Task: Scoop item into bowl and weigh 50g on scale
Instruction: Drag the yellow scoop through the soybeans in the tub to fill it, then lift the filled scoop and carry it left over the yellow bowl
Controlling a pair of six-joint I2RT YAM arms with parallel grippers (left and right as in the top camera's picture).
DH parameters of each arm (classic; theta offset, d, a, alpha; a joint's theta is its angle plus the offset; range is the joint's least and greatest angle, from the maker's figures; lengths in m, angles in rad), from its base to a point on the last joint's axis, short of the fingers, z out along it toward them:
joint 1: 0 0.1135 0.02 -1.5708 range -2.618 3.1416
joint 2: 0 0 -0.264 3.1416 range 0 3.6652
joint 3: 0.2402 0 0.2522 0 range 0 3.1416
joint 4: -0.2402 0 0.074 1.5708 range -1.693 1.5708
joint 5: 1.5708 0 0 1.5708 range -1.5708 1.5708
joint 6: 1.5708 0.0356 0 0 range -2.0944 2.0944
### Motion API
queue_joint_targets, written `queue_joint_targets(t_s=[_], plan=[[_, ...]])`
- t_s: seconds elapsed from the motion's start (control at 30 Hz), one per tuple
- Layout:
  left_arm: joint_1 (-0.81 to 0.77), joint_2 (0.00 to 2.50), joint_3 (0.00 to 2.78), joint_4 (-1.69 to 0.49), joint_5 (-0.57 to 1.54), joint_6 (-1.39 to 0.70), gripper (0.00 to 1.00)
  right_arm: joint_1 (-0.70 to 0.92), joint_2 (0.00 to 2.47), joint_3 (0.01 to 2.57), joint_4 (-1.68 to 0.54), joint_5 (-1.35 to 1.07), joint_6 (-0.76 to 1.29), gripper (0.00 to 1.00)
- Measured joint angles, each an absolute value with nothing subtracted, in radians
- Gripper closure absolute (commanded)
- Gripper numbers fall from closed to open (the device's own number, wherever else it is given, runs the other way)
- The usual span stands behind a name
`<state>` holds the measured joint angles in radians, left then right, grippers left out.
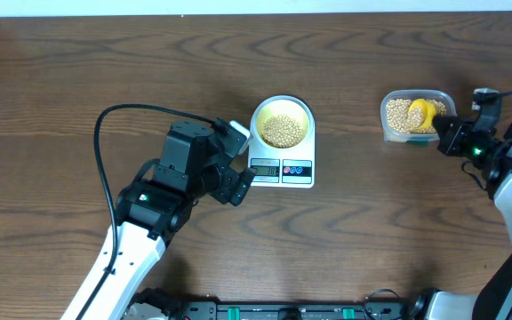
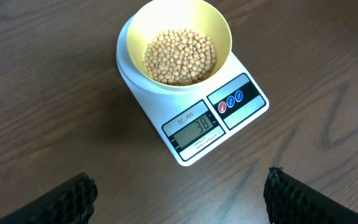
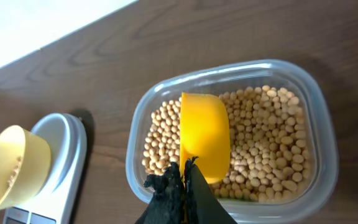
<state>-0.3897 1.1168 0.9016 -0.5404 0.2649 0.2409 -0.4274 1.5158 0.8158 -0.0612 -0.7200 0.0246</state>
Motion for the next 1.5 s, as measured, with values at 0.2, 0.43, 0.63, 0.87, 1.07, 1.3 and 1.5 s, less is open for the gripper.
queue_joint_targets(t_s=[0.2, 0.43, 0.63, 0.87, 1.07, 1.3, 1.5], plan=[[-0.39, 1.117, 0.902, -0.54, 0.265, 0.241, 0.12, -0.449, 1.516, 0.816, -0.04, -0.762, 0.068, 0.99], [-0.39, 1.117, 0.902, -0.54, 0.265, 0.241, 0.12, -0.453, 1.516, 0.816, -0.004, -0.806, 0.121, 0.99], [-0.39, 1.117, 0.902, -0.54, 0.265, 0.241, 0.12, -0.453, 1.516, 0.816, 0.013, -0.82, 0.16, 0.99], [-0.39, 1.117, 0.902, -0.54, 0.265, 0.241, 0.12, -0.454, 1.516, 0.816, 0.028, -0.868, 0.189, 0.99], [-0.39, 1.117, 0.902, -0.54, 0.265, 0.241, 0.12, -0.454, 1.517, 0.816, 0.064, -0.922, 0.255, 0.99], [-0.39, 1.117, 0.902, -0.54, 0.265, 0.241, 0.12, -0.454, 1.517, 0.816, 0.067, -0.948, 0.354, 0.99], [-0.39, 1.117, 0.902, -0.54, 0.265, 0.241, 0.12, -0.442, 1.518, 0.816, 0.073, -0.953, 0.392, 0.99]])
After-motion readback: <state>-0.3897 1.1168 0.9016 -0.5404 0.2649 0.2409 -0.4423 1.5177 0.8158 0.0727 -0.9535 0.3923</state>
